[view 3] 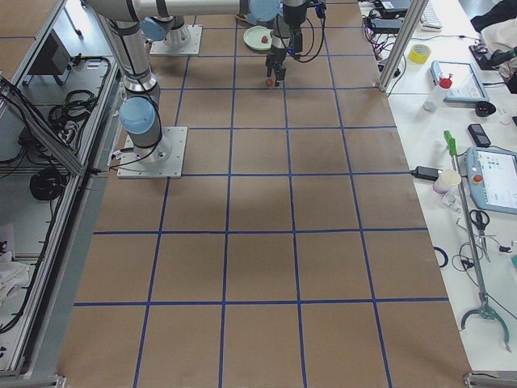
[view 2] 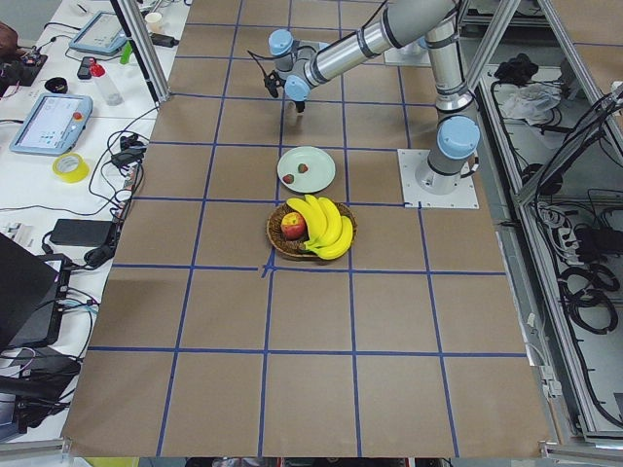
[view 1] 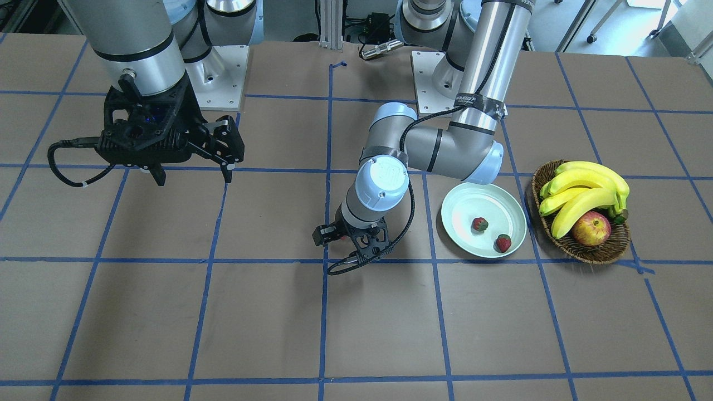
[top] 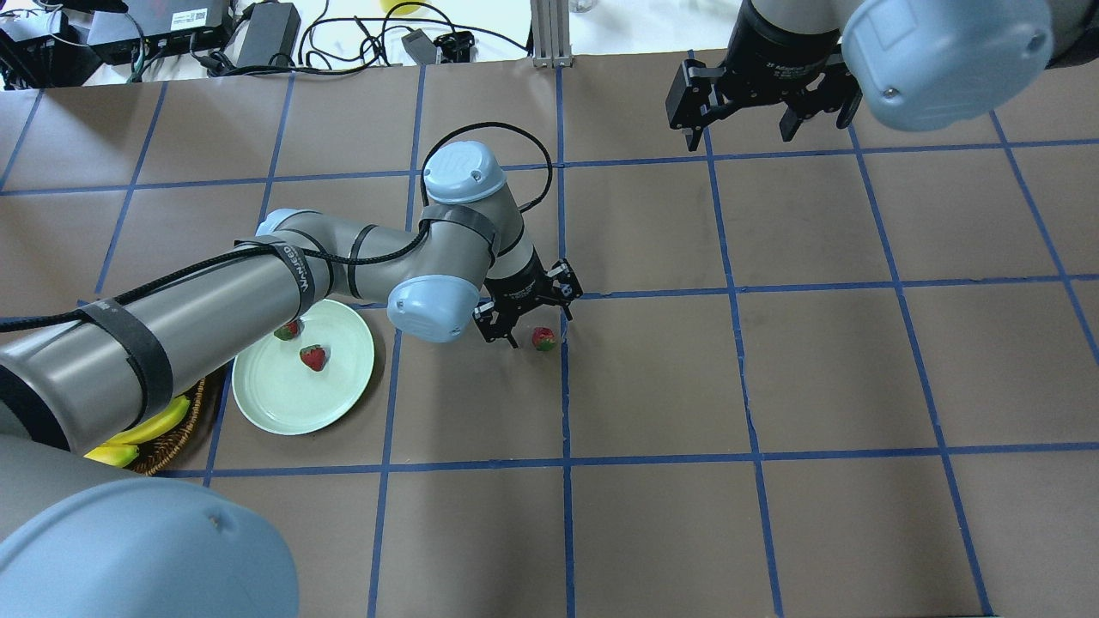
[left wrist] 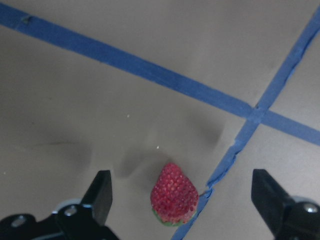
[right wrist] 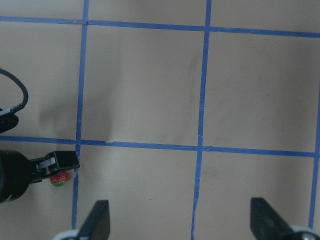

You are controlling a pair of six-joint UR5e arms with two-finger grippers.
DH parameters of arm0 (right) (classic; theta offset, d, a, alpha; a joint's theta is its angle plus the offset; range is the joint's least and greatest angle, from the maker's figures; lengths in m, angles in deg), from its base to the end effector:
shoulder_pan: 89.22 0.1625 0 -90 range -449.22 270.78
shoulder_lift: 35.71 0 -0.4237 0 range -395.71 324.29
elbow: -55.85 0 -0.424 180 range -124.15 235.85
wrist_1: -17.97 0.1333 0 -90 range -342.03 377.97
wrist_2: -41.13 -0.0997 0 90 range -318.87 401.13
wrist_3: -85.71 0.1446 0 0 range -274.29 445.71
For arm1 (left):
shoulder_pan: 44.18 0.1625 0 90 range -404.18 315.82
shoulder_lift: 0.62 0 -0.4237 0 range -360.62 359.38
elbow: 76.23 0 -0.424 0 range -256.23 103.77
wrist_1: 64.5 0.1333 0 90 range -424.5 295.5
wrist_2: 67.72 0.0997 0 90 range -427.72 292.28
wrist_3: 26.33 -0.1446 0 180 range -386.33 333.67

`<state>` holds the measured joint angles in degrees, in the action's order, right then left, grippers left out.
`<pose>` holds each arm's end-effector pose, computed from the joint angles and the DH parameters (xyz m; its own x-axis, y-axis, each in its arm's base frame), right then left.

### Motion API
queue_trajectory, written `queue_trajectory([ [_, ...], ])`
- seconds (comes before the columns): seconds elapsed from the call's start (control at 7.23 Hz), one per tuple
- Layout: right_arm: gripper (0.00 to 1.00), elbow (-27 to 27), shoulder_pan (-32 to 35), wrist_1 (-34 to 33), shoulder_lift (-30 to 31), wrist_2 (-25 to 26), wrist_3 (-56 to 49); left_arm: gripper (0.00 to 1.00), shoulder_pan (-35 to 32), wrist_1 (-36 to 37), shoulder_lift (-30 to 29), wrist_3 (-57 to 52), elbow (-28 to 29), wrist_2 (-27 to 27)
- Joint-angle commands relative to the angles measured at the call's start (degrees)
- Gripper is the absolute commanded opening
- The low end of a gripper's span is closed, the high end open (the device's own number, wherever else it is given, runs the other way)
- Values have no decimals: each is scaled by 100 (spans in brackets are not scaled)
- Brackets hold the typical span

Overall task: Collect all strawberries into plate
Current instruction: 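Reach the left gripper to the last strawberry and grasp it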

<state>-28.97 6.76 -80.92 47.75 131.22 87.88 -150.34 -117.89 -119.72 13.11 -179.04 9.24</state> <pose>0.1938 -0.5729 0.4431 -0.9978 -0.0666 -0.0034 -0.0655 0.9892 -0.1310 -0.3286 -0.5377 0.1000 -0.9032 -0.4136 0.1148 -0.3841 0.8981 0.2141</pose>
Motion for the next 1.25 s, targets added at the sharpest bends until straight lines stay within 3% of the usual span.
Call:
queue_trajectory([
  [0.0,100,0,0,-7,-5,0,-15,19,-1,4,-43,2,-1,-111],
  [0.14,100,-9,0,-7,-5,0,-15,1,-1,-4,-43,2,-1,-120],
  [0.69,100,-44,0,2,-5,0,-7,0,34,-48,114,-181,86,-24],
  [0.97,100,-44,0,2,-5,0,-6,0,506,-83,334,-269,174,47],
  [1.11,100,-53,0,2,-5,-8,-6,0,848,-179,430,-810,183,308],
])
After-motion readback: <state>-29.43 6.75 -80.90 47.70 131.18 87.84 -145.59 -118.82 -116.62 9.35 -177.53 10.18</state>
